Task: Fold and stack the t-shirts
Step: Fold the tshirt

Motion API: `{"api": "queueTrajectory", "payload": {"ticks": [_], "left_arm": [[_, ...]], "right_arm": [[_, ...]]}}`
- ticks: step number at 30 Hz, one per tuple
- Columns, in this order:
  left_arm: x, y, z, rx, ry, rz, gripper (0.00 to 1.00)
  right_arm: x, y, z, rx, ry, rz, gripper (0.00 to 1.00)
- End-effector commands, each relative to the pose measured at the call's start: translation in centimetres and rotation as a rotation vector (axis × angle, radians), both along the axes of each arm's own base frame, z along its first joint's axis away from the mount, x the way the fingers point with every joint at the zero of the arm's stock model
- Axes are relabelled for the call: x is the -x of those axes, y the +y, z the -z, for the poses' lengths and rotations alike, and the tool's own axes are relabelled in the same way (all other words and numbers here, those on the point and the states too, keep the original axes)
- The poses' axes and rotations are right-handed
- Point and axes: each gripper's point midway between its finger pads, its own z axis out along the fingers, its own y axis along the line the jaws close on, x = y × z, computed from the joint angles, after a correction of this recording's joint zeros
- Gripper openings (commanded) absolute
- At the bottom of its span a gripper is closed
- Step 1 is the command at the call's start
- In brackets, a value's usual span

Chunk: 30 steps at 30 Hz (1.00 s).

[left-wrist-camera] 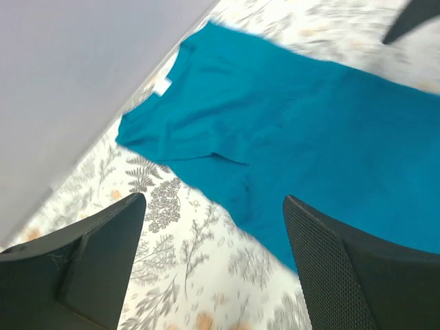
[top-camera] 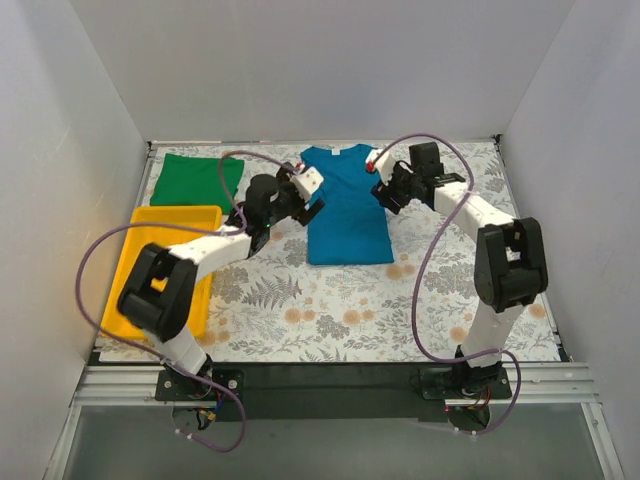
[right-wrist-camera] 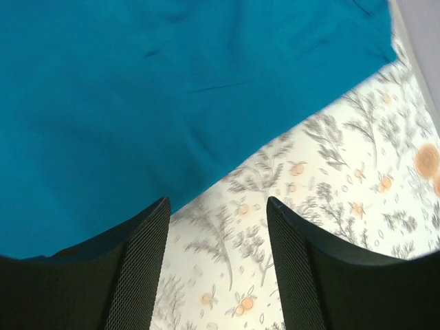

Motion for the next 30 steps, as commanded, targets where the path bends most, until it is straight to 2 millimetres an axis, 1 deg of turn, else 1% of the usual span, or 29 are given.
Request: {"api": "queueTrajectory", "payload": {"ticks": [1,2,3,4,5,6,8,9,11,12,13,14,15,17,18,19,20,21,23,24,26,30], "left_arm": [[8.6,-1.1,-3.1,-0.061,-0.14,0.365,0.8],[10.4,-0.9,-2.2,-0.109,-0.175,0.441,0.8],[13.8,-0.3,0.4,-0.143,-0.144,0.541,0.81],[14.7,0.0,1.5,-0.175,-0.141,0.573,0.81],[15.5,0.1,2.3,-0.203,-0.136,0.6,0.81],[16.6,0.5,4.0,-0.217,-0.08,0.625,0.8],[17.6,0.2,4.9,-0.235,-0.09,0.67,0.79],[17.7,0.0,5.8,-0.243,-0.067,0.676,0.79],[17.2,-0.4,6.2,-0.254,-0.056,0.676,0.77],[17.1,-0.5,7.2,-0.263,-0.032,0.681,0.77],[16.7,-0.7,7.2,-0.267,-0.036,0.677,0.76],[16.4,-0.9,7.3,-0.27,-0.037,0.675,0.76],[16.3,-1.0,8.0,-0.273,-0.019,0.68,0.76],[15.9,-1.3,8.5,-0.28,-0.013,0.682,0.76],[15.8,-1.4,9.3,-0.29,0.001,0.684,0.75],[15.7,-1.6,9.7,-0.297,0.006,0.685,0.75],[15.1,-1.7,9.7,-0.308,-0.003,0.666,0.74],[14.9,-1.7,10.5,-0.318,0.01,0.662,0.73],[14.3,-1.9,10.8,-0.331,0.01,0.641,0.72],[13.8,-1.9,10.9,-0.34,0.005,0.62,0.71],[13.4,-2.0,11.2,-0.352,0.0,0.604,0.69],[12.7,-1.8,11.7,-0.374,0.0,0.567,0.62]], "right_arm": [[9.3,2.6,-2.0,-0.077,0.044,-0.478,0.67],[12.7,2.1,-0.3,-0.025,0.039,-0.628,0.69],[13.8,2.1,0.2,-0.016,0.02,-0.683,0.69],[14.6,1.9,0.7,0.022,-0.021,-0.738,0.7],[15.8,1.6,2.2,0.036,0.007,-0.753,0.7],[15.6,1.2,2.9,0.072,0.004,-0.746,0.71],[15.5,1.2,4.1,0.098,0.028,-0.729,0.74],[14.7,0.9,4.6,0.133,0.016,-0.704,0.73],[14.3,1.0,5.3,0.151,0.022,-0.669,0.72],[14.1,0.8,5.6,0.164,0.021,-0.657,0.73],[13.9,0.9,5.6,0.167,0.01,-0.655,0.72],[13.9,1.0,5.6,0.169,0.006,-0.655,0.72],[13.8,0.9,5.8,0.178,0.006,-0.65,0.72],[13.8,1.0,6.0,0.181,-0.001,-0.651,0.72],[13.8,0.9,6.1,0.183,0.002,-0.649,0.72],[13.8,0.9,6.4,0.186,0.005,-0.646,0.72],[13.9,0.9,6.5,0.185,0.009,-0.645,0.72],[13.9,0.8,6.6,0.186,0.012,-0.644,0.72],[14.0,0.8,6.9,0.184,0.019,-0.642,0.72],[14.1,0.9,7.0,0.182,0.023,-0.645,0.72],[14.4,0.9,7.1,0.179,0.024,-0.65,0.72],[14.9,0.7,7.3,0.184,0.03,-0.658,0.71]]}}
